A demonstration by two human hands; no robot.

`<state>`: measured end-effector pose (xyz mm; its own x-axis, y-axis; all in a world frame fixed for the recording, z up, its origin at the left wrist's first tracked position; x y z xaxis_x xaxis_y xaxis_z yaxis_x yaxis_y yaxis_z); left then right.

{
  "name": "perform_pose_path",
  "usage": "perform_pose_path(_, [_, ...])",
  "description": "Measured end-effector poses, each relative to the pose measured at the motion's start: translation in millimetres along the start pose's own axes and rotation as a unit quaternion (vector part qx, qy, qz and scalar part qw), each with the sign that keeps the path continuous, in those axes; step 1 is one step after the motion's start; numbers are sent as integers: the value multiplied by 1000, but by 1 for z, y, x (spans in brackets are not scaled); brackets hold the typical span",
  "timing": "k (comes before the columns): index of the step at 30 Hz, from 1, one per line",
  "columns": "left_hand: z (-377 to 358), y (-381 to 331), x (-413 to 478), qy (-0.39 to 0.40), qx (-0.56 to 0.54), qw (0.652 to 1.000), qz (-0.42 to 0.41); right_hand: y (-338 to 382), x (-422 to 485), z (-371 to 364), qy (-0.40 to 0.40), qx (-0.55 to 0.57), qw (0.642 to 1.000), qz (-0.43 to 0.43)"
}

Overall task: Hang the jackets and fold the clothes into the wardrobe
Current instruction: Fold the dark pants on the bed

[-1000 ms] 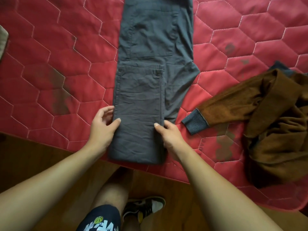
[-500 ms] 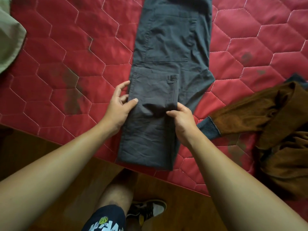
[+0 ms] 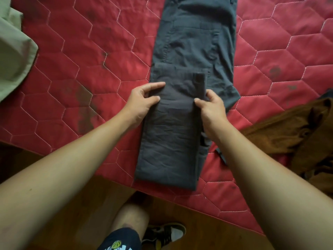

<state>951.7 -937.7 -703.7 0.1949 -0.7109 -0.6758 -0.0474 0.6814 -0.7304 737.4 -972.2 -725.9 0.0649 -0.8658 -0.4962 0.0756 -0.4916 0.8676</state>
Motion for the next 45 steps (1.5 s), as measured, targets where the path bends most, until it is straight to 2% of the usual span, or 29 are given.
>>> perform_pose_path(3, [4,-25,26,-38,-27,999,-13,19,31,2,-4,8,1000,15])
perform_pose_path(10, [7,-3,46,-43,4,998,39,-20,31,11,43,-2,996,-83])
perform_pose_path(17, [6,-56,77,-42,4,999,-8,30,69,9,5,-8,1000,3])
perform_pose_path(21, [4,-53,79,-21,62,998,-3,18,68,18,12,-13,998,-57])
perform_pose_path(23, [10,-39,61,-45,121,991,-29,7,51,18,11,2,997,-72])
perform_pose_path(25, [14,-18,36,-69,217,971,-79,-5,31,22,-18,22,997,-72])
perform_pose_path(28, [-1,34,-5,-55,360,923,-119,-33,-2,29,-28,24,995,-88])
perform_pose_path(32, [-16,86,-39,-113,568,799,-160,-68,-59,38,8,3,992,-127])
perform_pose_path(33, [-17,90,-42,-130,587,782,-164,-74,-70,42,6,-17,993,-115])
perform_pose_path(35, [-19,92,-45,-145,587,780,-163,-71,-87,47,2,-108,993,-56])
perform_pose_path(38, [-18,81,-41,-146,566,795,-163,-37,-94,44,3,-305,947,104])
perform_pose_path(39, [-19,73,-37,-149,564,794,-169,-23,-89,41,3,-365,916,167])
perform_pose_path(41, [-25,49,-25,-158,573,781,-192,4,-75,30,7,-488,828,274])
perform_pose_path(43, [-39,23,-9,-162,590,758,-226,19,-55,11,42,-571,750,333])
perform_pose_path(45, [-52,5,10,-158,605,739,-250,22,-32,-4,92,-608,703,358])
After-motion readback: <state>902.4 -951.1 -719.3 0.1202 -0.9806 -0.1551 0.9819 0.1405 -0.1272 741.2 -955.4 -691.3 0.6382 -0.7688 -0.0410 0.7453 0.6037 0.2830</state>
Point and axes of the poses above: each hand's wrist, its own x-axis towards the middle knuckle, its own z-axis out of the back of the hand, y = z × x, the point moved 9 cm from there along x, towards the middle knuckle, and after that the axes turned 12 degrees about z, right-handed, at the moved point
